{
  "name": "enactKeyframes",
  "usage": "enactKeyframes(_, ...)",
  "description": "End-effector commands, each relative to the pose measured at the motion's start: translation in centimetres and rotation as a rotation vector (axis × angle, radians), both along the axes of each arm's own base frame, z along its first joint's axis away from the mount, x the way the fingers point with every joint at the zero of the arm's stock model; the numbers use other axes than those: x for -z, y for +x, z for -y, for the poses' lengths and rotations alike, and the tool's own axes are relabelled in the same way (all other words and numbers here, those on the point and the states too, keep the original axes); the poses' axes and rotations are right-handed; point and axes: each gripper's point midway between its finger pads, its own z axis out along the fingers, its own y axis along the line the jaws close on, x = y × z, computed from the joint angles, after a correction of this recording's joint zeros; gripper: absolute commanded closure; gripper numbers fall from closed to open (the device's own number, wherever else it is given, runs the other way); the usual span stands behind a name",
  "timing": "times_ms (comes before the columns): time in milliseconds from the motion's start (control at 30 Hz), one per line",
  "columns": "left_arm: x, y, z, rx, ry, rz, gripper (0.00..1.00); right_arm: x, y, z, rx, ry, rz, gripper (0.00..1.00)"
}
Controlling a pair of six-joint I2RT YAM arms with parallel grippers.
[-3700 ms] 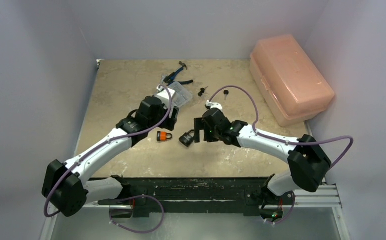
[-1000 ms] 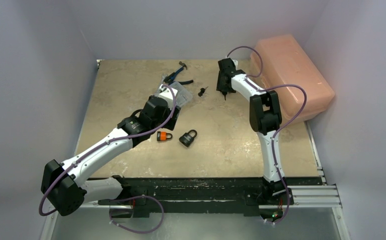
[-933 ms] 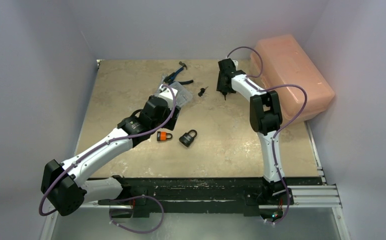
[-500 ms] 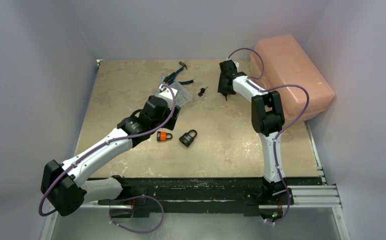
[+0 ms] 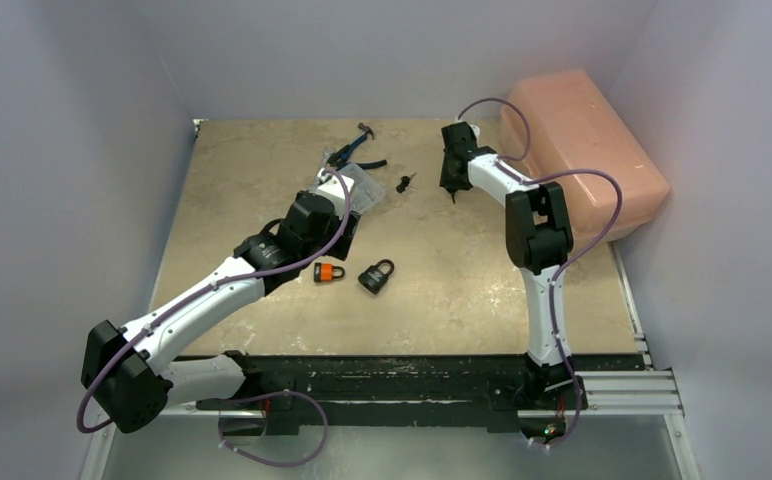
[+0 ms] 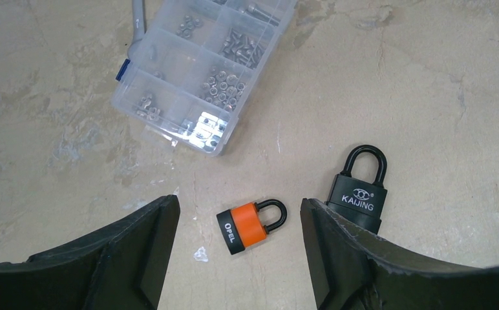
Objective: Unlock with the key
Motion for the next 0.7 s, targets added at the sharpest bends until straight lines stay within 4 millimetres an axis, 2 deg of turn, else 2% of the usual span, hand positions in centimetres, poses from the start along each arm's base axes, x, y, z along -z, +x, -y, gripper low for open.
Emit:
enactKeyframes(0,-1.4,0.3,-0.1,-0.006,-0.017,0.05,0.27,0.4,-2.9,-0.1,-0.032,0.009,-0.091,0.82)
enactKeyframes(233,-1.5,0.3,0.1,0.008,-0.023,0.049,0.27,-2.8,-3.8,-1.0,-0.086,0.072,-0.04,0.83)
enactKeyframes(433,-1.5,0.2,0.2,0.016,-0.03,0.049,0.27,-6.8,-5.4,-4.3,-0.253,0.205,0.07,0.83)
enactKeyframes(667,-2.7,-0.6,1.8,0.112,-0.105,0.071,0.27,-10.4,-9.3,-8.1,-0.418,0.429,0.099,0.82)
